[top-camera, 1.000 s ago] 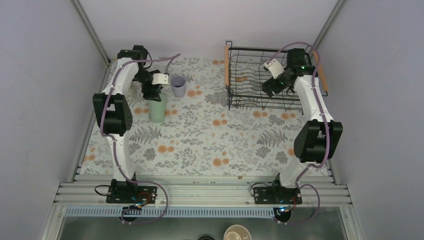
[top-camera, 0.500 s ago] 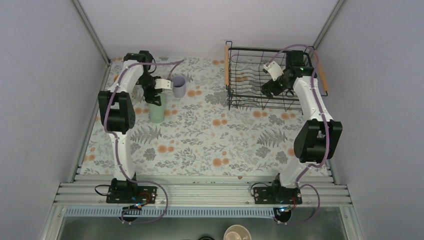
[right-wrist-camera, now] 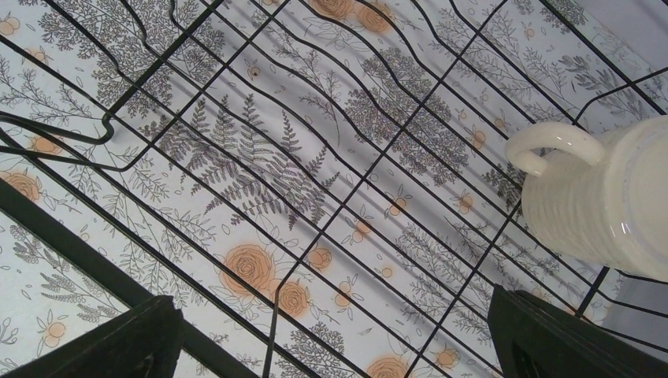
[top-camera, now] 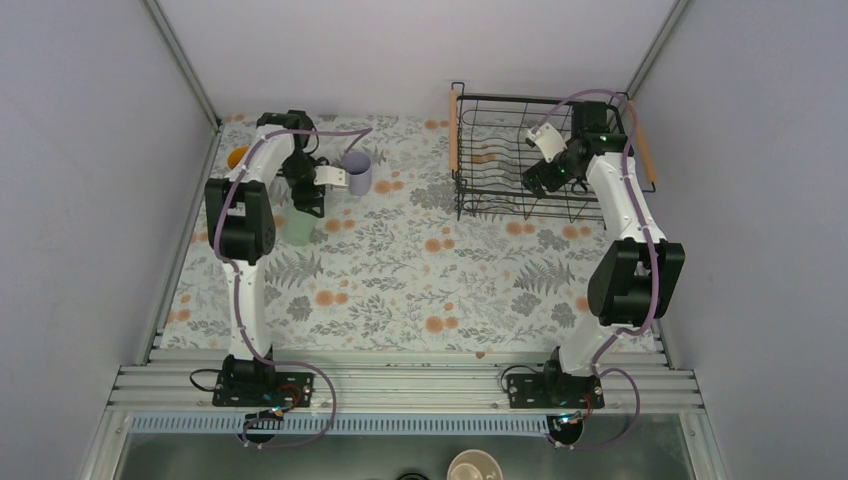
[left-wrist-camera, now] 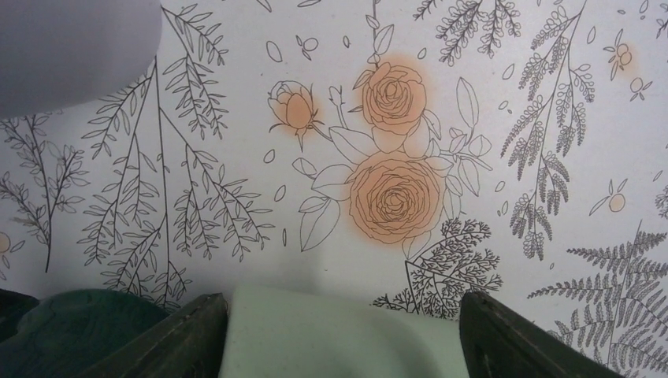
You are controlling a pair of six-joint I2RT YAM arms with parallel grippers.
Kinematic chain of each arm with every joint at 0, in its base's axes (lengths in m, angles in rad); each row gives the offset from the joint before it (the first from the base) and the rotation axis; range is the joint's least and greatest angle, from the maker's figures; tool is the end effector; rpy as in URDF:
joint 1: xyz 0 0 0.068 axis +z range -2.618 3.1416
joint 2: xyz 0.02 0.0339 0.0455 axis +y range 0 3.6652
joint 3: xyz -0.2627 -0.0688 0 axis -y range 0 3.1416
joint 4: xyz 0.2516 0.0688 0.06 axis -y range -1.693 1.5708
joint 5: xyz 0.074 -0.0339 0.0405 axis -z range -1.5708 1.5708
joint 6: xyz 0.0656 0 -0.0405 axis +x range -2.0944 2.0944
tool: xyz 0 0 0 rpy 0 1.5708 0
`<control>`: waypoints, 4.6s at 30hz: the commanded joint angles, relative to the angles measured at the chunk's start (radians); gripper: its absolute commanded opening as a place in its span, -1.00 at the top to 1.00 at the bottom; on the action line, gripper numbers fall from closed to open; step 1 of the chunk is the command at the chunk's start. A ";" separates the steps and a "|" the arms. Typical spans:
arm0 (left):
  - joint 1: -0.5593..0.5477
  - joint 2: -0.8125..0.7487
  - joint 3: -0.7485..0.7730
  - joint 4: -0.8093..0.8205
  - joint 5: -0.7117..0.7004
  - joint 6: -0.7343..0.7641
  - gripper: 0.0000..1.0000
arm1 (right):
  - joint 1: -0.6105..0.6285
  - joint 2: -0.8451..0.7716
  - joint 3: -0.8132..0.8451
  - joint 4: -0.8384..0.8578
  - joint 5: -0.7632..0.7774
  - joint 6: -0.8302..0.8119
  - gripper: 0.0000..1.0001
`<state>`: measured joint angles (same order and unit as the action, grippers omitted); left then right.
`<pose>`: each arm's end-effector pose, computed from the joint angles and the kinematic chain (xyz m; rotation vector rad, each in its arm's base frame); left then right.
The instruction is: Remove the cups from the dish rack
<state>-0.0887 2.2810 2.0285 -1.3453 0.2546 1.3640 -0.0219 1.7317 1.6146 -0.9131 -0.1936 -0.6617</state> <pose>0.4430 -0.0560 0.1705 1.9843 2.2414 -0.3319 0.3904 0.0041 0.2844 -0.8737 2.4176 -0.0036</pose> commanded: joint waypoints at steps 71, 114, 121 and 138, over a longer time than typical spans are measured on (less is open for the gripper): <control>-0.046 -0.208 -0.270 -0.014 -0.510 -0.030 0.17 | -0.037 -0.061 -0.102 0.038 -0.050 -0.068 -1.00; -0.120 -0.572 -0.194 -0.014 -0.424 -0.050 0.95 | -0.082 -0.135 -0.115 0.022 -0.094 -0.102 -1.00; 0.005 -0.694 -0.134 -0.012 -0.081 -0.052 0.95 | -0.082 -0.154 -0.067 -0.024 -0.101 -0.095 -1.00; 0.518 -0.790 -0.472 0.079 0.681 0.005 0.95 | -0.082 -0.191 -0.078 -0.065 -0.087 -0.083 -1.00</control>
<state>0.3721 1.5391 1.6276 -1.3128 0.7158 1.3018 -0.0952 1.5677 1.5265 -0.9668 -0.2756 -0.7540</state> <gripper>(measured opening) 0.052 0.998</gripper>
